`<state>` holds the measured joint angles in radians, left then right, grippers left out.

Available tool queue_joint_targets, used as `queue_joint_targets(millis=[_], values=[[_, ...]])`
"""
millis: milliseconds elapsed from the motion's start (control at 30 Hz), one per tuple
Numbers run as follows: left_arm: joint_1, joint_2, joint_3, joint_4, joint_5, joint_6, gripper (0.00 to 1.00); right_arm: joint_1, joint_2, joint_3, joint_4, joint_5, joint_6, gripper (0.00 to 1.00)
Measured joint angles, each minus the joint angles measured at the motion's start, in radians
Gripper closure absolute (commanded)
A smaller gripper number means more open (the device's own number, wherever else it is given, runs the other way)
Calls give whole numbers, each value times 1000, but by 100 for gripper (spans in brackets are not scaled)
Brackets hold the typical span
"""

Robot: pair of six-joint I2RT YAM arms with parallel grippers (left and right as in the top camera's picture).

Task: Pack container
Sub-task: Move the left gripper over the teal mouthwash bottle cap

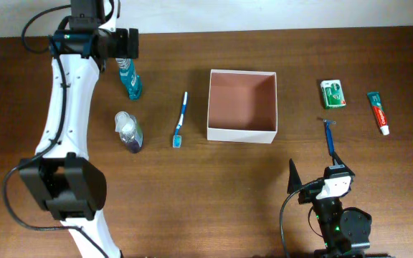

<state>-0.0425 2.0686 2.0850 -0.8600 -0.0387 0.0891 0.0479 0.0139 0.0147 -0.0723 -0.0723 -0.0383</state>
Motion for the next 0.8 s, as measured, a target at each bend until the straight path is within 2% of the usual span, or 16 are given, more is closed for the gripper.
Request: queue_joint_targets(millis=[300,533,800], values=[[-75,100,0,9,-110,63,0,0,0,0,0,0,0,1],[-65,120,0,15,-169,-15,0,0,0,0,0,0,0,1],[-16,120,0,-42,-141,-80,0,0,0,0,0,0,0,1]])
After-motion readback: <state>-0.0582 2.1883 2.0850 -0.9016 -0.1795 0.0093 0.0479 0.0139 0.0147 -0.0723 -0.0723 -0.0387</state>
